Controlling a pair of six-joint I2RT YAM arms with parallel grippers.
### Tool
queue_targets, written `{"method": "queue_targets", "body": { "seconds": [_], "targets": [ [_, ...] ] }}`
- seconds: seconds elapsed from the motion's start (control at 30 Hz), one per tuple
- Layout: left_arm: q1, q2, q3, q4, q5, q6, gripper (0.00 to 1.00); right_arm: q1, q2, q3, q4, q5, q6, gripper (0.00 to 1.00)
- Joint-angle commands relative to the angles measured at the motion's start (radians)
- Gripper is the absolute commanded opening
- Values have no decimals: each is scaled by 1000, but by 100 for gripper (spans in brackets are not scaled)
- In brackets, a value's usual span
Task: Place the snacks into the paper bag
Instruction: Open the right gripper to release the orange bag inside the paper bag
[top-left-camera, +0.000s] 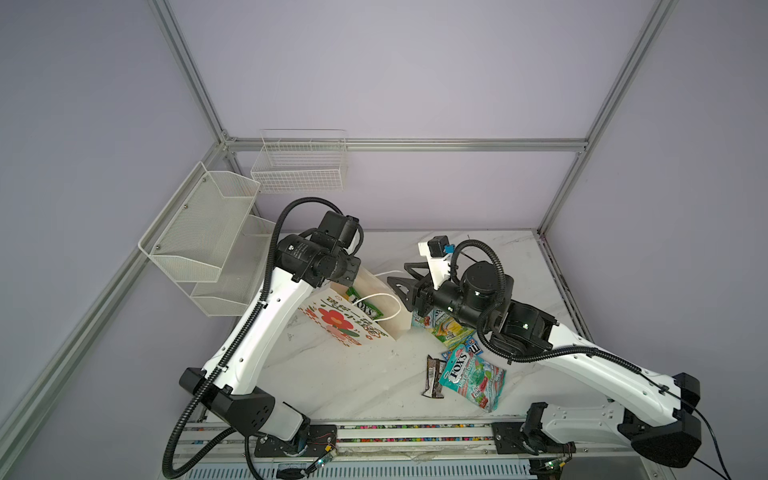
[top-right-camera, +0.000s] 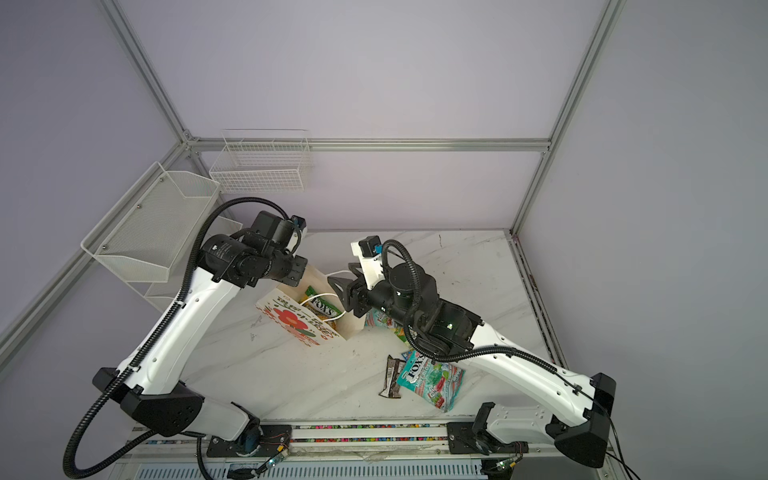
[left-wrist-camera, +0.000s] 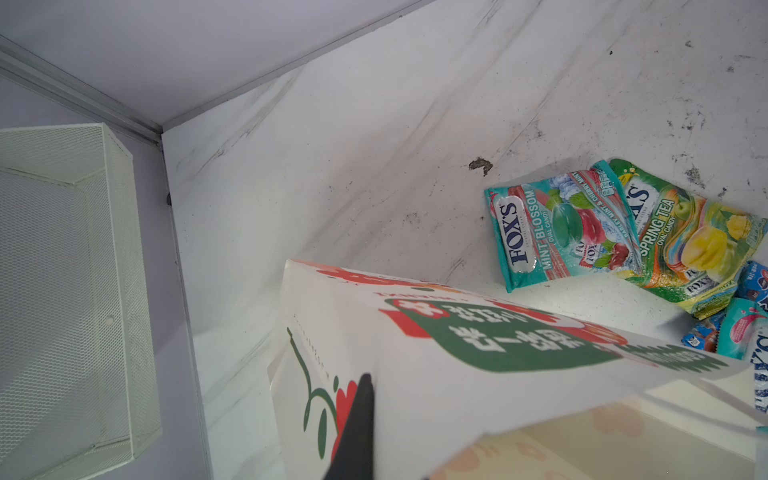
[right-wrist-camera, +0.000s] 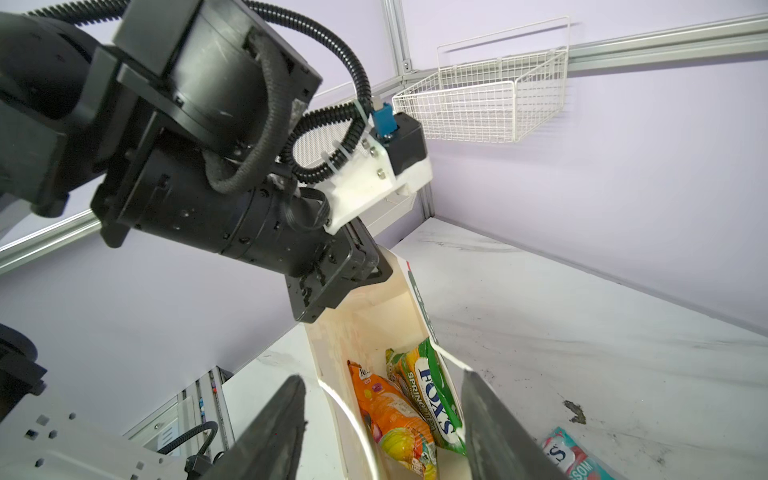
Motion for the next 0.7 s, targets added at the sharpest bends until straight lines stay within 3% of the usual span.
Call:
{"method": "queue_targets", "body": {
  "seconds": [0.0, 0.4, 0.67],
  "targets": [
    [-1, -4, 103, 32, -6, -2, 0, 6, -36, -33, -41, 54, 41, 63],
    [-1, 2, 105, 37, -2, 1, 0, 6, -127, -147, -152, 161, 126, 68],
    [-3, 2, 109, 37, -1, 3, 0, 6, -139, -216, -235, 217, 220, 79]
  ]
}}
